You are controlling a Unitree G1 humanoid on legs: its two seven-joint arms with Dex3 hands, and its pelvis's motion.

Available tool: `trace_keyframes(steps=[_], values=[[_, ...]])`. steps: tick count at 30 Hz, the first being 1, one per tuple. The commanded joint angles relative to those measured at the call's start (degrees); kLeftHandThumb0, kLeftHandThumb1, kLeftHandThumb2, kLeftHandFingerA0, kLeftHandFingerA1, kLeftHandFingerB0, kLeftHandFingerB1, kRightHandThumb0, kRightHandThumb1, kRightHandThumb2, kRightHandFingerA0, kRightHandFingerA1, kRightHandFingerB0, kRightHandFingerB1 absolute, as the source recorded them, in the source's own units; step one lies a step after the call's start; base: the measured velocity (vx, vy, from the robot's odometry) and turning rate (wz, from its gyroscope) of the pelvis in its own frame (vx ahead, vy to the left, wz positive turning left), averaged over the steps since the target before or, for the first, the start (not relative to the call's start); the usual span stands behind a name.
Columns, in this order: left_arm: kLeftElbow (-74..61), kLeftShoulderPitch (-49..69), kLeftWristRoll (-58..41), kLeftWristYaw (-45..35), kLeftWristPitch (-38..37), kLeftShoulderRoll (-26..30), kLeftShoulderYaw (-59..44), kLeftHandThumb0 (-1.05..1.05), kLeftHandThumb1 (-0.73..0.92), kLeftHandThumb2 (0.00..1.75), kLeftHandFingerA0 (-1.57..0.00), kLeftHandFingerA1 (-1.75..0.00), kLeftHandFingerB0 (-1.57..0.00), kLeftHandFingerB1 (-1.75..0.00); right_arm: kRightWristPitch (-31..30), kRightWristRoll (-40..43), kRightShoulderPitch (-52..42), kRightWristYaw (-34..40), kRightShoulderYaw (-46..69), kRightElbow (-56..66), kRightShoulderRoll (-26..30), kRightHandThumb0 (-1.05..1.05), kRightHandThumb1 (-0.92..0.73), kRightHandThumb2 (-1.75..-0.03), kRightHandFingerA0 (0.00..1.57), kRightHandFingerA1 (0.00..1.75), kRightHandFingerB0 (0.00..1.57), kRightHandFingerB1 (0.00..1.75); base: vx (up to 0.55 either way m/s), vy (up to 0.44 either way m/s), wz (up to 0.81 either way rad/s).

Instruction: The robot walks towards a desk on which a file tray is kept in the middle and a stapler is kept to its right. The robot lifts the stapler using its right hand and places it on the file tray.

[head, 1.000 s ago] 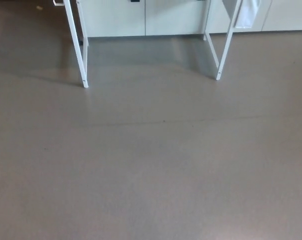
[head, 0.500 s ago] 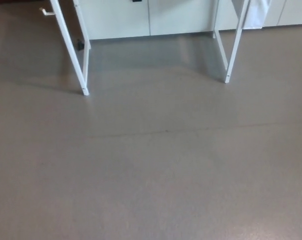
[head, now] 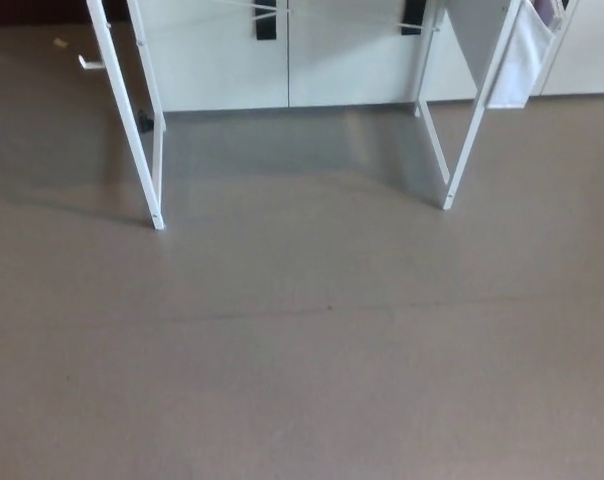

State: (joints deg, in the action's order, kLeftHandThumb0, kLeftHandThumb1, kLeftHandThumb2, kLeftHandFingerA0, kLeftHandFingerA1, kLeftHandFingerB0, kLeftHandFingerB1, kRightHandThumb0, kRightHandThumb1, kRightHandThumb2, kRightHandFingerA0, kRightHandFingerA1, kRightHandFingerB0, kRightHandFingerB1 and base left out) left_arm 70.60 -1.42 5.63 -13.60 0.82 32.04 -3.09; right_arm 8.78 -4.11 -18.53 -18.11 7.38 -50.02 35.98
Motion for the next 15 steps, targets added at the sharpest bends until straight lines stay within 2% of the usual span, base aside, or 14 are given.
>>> trace_keyframes(steps=[1,2,3,4,5,6,7,8,9,10,12,13,14,15], values=[[0.81,-0.51,0.21,0.36,-0.72,0.42,-0.05,-0.9,0.39,1.08,-1.12,-1.37,-0.74,-1.1,-1.63,-0.48,0.4,0.71,-0.09,-0.39,0.77,-0.75,-0.76,-0.63,0.17,0.47,0.0,0.06,0.15,-0.131,0.17],[-0.04,-0.08,-0.35,0.11,-0.64,0.48,-0.49,-0.87,0.4,1.08,-1.17,-1.46,-1.01,-1.36,-1.04,-0.01,0.28,0.51,0.26,-0.44,0.59,-0.73,-0.75,-0.63,0.1,0.43,0.0,0.05,0.22,-0.064,0.03],[-0.05,-0.09,-0.13,0.13,-0.64,0.49,-0.33,-0.87,0.42,1.14,-0.82,-1.23,-0.92,-1.26,-0.84,0.34,0.47,0.52,0.57,-0.92,0.33,-0.91,-0.6,-0.92,0.09,0.34,0.0,0.07,0.26,0.013,-0.41],[-0.18,-0.19,-0.17,0.4,-0.22,0.4,-0.43,-0.87,0.35,1.15,-0.87,-1.22,-0.9,-1.22,-1.89,-0.12,0.39,0.04,0.12,-0.35,0.71,-0.91,-0.64,-0.96,0.09,0.46,0.0,0.1,0.24,0.047,0.4],[-0.3,-0.1,0.73,0.45,-0.65,0.61,0.44,-0.89,0.4,1.14,-0.86,-1.24,-0.82,-1.17,-1.78,-0.51,0.62,0.49,-0.12,-0.86,0.75,-0.75,-0.76,-0.63,0.22,0.49,0.0,0.05,0.24,0.048,-0.03],[-0.28,-0.05,0.43,0.03,-0.94,0.62,0.22,-0.88,0.37,1.17,-0.86,-1.21,-0.73,-1.08,-1.51,-1.07,0.87,1.05,-0.49,-1.39,0.87,-0.91,-0.68,-0.97,0.27,0.57,0.0,0.07,0.24,0.062,-0.06],[0.03,0.1,0.38,-0.11,-1.65,0.7,0.21,-0.74,0.41,1.21,-1.26,-1.37,-0.85,-1.1,-1.81,-0.6,1.19,0.6,-0.29,-1.81,0.75,-0.72,-0.77,-0.63,0.17,0.47,0.0,0.06,0.1,-0.104,0.02],[0.07,0.12,0.38,-0.12,-1.73,0.71,0.22,-0.74,0.41,1.21,-1.26,-1.37,-0.85,-1.1,-1.82,-0.53,1.25,0.55,-0.29,-1.92,0.74,-0.72,-0.77,-0.63,0.17,0.47,0.0,0.06,0.08,-0.068,-0.08],[-0.34,-0.18,0.08,-0.02,-0.61,0.56,0.0,-0.9,0.4,1.13,-0.88,-1.25,-0.68,-1.07,-1.77,-1.26,1.37,1.42,-0.7,-1.81,0.92,-0.74,-0.61,-0.82,0.36,0.62,0.0,0.05,0.08,-0.037,-0.09],[-0.72,-0.11,-0.16,0.28,-0.2,0.47,-0.23,-0.9,0.4,1.13,-0.81,-1.25,-0.6,-1.08,-2.03,-1.8,0.89,1.98,-1.01,-0.78,1.15,-0.82,-0.66,-0.98,0.25,0.6,0.0,0.14,0.06,-0.023,-0.09],[-0.82,-0.02,-0.68,0.14,0.01,0.39,-0.76,-0.88,0.39,1.12,-0.58,-1.11,-0.43,-0.96,-2.14,-1.71,0.64,1.97,-1.04,-0.32,1.21,-0.69,-0.64,-0.8,0.05,0.39,0.0,0.02,0.0,0.0,0.0],[-0.79,-0.05,-1.39,-0.24,0.33,0.3,-1.46,-0.88,0.39,1.12,-0.58,-1.11,-0.43,-0.96,-2.06,-1.48,0.62,1.78,-0.92,-0.35,1.19,-0.69,-0.64,-0.8,0.05,0.39,0.0,0.02,0.08,0.086,-0.07],[-0.7,-0.02,-0.7,0.13,-0.23,0.26,-1.0,-0.83,0.45,1.03,-0.66,-1.38,-0.61,-1.31,-1.89,-1.18,0.58,1.4,-0.76,-0.35,1.14,-0.7,-0.77,-0.63,0.13,0.43,0.0,0.05,0.09,0.1,0.03],[0.18,-0.57,0.39,0.61,-0.61,0.24,-0.1,-0.85,0.44,1.04,-1.01,-1.43,-0.73,-1.24,-2.08,-1.79,0.62,1.18,-1.28,-0.42,1.57,-0.74,-0.78,-0.63,0.2,0.44,0.0,0.02,0.03,0.138,-0.01]])
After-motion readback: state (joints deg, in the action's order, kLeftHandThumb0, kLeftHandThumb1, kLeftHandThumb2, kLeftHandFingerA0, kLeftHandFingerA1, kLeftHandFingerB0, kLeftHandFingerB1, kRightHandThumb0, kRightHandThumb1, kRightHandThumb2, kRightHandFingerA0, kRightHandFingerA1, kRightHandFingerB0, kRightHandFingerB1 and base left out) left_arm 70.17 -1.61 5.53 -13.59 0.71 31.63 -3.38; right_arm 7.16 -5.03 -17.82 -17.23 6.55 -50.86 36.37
